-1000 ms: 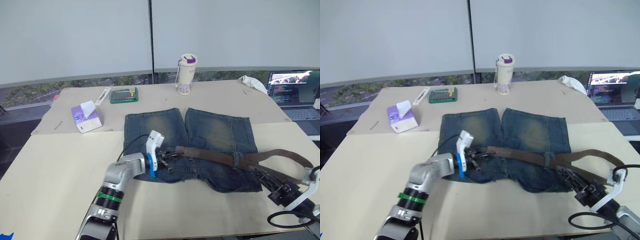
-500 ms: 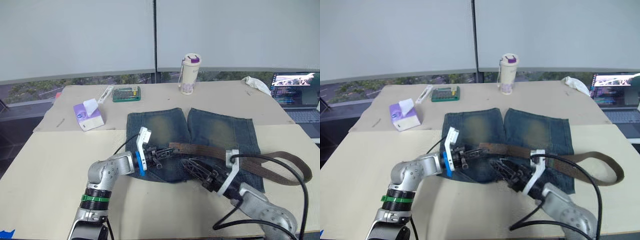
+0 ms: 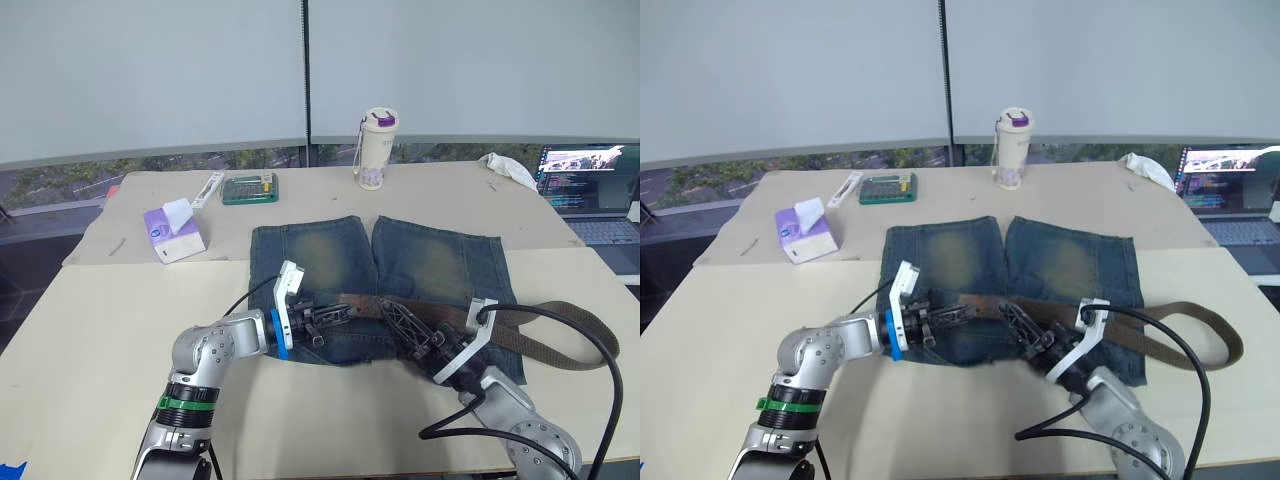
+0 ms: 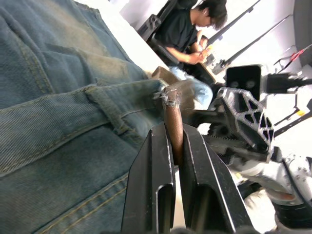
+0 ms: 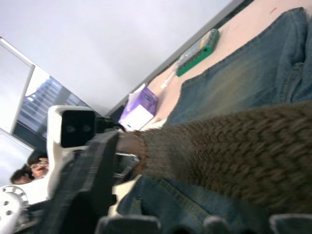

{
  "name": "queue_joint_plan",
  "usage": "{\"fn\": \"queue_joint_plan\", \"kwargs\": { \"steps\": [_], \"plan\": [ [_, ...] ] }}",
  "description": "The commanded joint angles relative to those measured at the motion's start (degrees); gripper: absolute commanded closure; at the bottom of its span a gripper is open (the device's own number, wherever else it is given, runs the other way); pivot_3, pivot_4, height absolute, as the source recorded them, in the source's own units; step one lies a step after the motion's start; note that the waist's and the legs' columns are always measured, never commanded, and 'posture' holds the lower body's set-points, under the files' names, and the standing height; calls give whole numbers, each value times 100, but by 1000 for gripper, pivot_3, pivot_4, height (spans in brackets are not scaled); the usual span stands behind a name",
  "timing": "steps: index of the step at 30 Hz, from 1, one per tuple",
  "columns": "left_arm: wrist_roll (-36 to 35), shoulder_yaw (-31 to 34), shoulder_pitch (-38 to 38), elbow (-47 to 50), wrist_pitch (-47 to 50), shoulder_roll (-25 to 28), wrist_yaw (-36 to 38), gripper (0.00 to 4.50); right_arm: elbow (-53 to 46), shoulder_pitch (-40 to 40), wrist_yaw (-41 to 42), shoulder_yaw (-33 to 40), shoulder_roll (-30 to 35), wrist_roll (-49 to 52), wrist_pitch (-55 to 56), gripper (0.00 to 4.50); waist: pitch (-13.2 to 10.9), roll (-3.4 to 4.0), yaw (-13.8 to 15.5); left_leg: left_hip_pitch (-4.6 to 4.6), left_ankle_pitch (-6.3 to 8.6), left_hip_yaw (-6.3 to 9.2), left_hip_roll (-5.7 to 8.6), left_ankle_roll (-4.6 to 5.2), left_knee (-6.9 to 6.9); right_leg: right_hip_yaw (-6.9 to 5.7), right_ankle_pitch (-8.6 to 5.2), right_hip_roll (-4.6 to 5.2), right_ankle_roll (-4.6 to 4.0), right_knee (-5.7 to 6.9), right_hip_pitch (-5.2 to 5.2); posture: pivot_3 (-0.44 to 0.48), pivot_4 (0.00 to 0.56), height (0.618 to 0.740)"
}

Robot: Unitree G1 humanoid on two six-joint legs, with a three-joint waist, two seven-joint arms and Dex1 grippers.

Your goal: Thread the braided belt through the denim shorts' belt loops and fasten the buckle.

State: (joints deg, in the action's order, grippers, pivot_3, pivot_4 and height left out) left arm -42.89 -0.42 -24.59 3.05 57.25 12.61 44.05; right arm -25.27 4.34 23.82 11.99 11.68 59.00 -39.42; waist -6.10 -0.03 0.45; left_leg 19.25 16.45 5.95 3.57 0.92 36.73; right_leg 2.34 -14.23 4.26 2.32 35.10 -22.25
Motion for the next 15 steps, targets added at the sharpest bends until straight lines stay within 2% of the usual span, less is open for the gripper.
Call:
{"fn": "queue_joint_plan", "kwargs": {
  "steps": [1, 6, 7, 8, 9, 11, 13, 15],
  "plan": [
    [9, -98, -59, 66, -210, -9, 103, 4500, -196, 8, 133, -19, 63, 83, 125, 2611, 0, 0, 2, 1, 0, 0, 0, 0, 0, 0, 0, 1, 0, 0, 0, 0, 150, 740],
    [94, -186, -59, -14, -384, -37, 103, 4500, -182, 43, -29, -27, 107, 132, 19, 4227, 0, 0, -2, 1, 0, 0, -1, 0, -1, 1, 0, 0, 0, -1, -1, 0, 150, 740],
    [140, -222, -61, -49, -444, -33, 126, 4500, -181, 60, -88, -25, 125, 127, -11, 4433, 0, 0, 0, 1, 0, 0, -1, 0, -1, 0, 0, 0, 0, -1, -1, 0, 150, 740],
    [190, -248, -73, -105, -507, -36, 146, 4500, -171, 71, -165, -11, 148, 107, -28, 4433, 0, 0, 6, 1, 0, 0, 0, 0, -1, 1, 0, 1, 0, -1, 0, 0, 150, 740],
    [201, -259, -77, -131, -530, -39, 154, 3888, -166, 82, -211, 28, 175, 100, -13, 4500, 0, 0, 6, 1, 0, 0, 1, 0, -1, 0, 0, 2, 0, -1, 1, 0, 150, 740],
    [292, -355, -82, -129, -636, 38, 242, 3432, -120, 79, -325, 261, 283, 143, 37, 4500, 0, -1, 5, 2, 0, 0, 1, 0, -1, 0, 0, 2, 0, -2, 0, 0, 150, 740],
    [526, -490, -69, -97, -920, 132, 308, 2736, -39, 79, -493, 475, 396, 227, 16, 4500, 0, -1, 11, 2, 0, 0, 2, 0, -1, 1, 0, 3, 0, -2, 0, 0, 150, 740],
    [1055, -762, -39, -47, -1687, 297, 452, 2056, 52, 123, -613, 658, 595, 266, -83, 4500, 0, -1, 19, 2, 0, 0, 3, 0, -1, 1, 0, 4, 0, -4, 1, 0, 150, 740]
  ]
}}
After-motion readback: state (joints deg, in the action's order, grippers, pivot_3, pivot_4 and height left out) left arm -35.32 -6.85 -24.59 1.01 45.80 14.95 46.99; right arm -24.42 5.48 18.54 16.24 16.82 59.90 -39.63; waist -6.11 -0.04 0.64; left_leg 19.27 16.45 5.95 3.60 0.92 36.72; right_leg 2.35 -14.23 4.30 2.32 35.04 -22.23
